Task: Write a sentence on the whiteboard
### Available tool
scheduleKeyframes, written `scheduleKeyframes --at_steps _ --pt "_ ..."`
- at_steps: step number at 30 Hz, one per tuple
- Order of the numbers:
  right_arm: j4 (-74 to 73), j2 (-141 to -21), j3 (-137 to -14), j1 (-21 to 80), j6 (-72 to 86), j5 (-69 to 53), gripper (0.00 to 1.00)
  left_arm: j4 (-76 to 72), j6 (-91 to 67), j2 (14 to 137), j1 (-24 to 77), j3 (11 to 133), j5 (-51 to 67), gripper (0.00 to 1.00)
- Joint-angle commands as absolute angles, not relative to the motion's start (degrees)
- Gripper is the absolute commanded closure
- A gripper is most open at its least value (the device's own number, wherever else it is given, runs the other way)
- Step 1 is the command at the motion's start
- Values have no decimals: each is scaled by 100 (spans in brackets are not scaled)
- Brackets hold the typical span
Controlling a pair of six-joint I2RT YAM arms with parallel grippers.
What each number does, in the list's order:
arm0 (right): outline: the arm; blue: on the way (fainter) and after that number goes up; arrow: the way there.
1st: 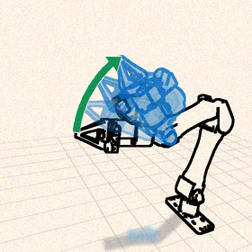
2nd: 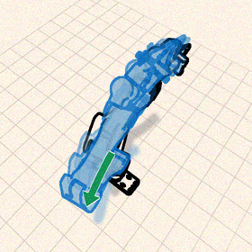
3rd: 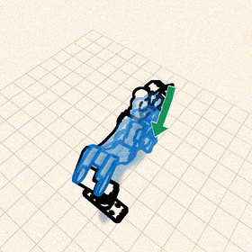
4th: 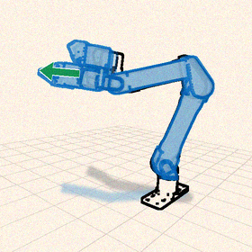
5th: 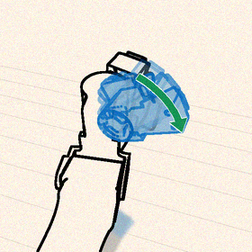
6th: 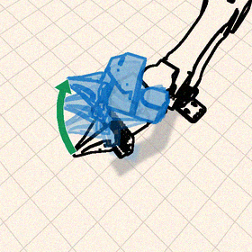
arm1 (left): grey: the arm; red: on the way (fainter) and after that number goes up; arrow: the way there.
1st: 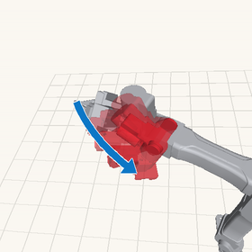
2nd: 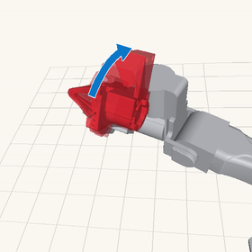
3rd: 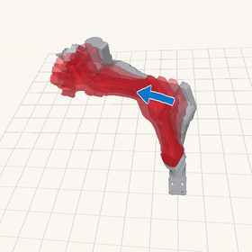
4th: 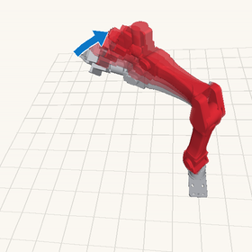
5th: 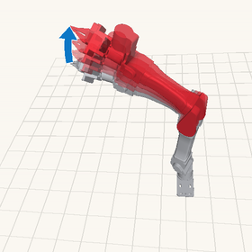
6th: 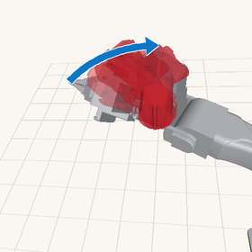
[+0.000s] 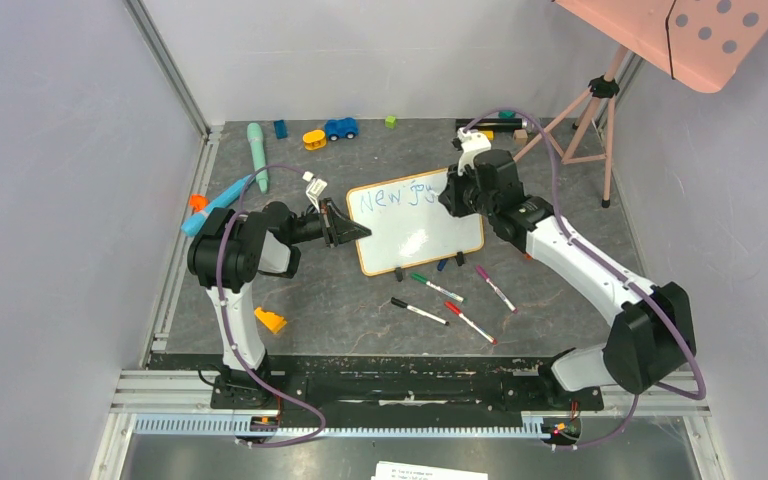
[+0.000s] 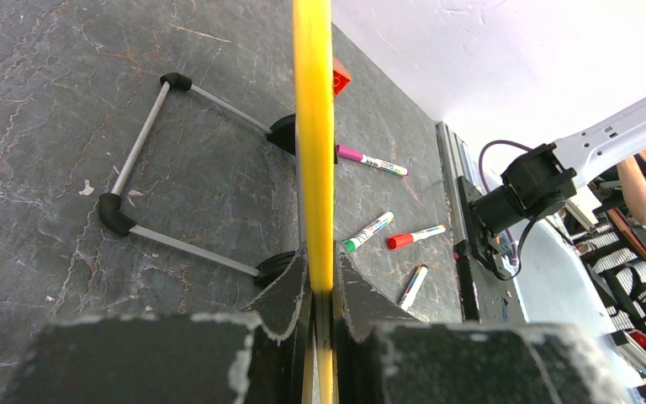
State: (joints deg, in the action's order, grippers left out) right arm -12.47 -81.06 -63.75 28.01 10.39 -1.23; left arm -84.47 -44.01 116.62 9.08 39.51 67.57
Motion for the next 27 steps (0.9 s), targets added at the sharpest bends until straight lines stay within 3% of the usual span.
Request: scheduleKeyframes --at_steps 1,27 --pt "-968 -7881 -6475 2710 953 -35 100 -8921 -4058 11608 932 4052 6917 98" --pt "-1090 -8510 -7008 2606 946 316 100 -8926 -4058 11610 932 4052 6924 98"
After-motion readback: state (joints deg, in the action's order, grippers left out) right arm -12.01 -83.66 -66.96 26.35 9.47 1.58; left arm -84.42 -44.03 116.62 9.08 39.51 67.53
